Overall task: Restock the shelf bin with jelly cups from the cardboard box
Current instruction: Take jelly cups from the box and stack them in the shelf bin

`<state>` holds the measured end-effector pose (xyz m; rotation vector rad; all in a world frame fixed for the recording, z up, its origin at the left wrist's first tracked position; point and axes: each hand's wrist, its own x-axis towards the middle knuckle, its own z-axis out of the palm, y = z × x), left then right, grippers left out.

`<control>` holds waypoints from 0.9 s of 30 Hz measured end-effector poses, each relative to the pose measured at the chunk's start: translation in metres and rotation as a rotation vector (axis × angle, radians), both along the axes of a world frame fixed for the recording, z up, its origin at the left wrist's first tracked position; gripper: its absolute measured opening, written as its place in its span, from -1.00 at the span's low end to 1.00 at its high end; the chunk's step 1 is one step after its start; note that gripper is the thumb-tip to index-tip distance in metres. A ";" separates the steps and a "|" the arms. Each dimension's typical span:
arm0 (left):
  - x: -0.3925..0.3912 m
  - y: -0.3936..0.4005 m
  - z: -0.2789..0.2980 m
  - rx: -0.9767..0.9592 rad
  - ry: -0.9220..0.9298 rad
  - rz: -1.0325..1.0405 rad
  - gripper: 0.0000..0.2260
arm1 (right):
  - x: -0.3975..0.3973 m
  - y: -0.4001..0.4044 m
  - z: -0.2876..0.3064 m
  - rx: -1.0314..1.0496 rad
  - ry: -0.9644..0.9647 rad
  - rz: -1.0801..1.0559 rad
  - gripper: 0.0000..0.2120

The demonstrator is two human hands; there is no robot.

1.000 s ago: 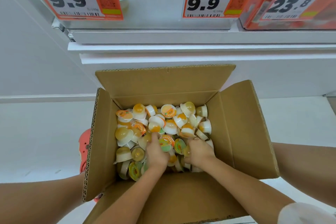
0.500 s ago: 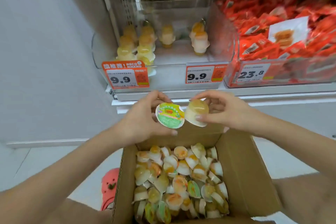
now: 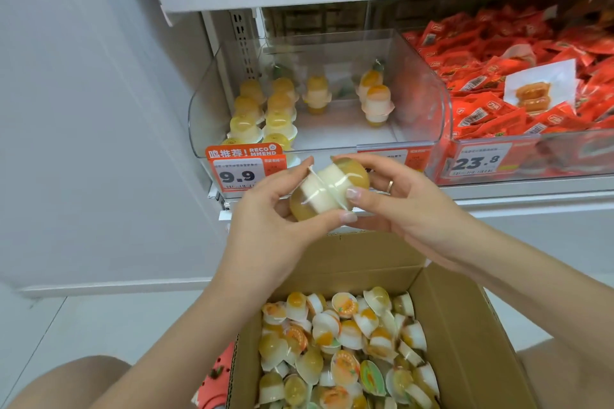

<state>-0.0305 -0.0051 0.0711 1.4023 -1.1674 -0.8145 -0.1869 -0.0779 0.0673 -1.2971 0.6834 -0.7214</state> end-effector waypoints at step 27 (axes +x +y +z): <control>0.014 -0.017 -0.003 -0.102 -0.325 0.051 -0.28 | 0.013 -0.027 0.019 -0.128 0.151 -0.195 -0.58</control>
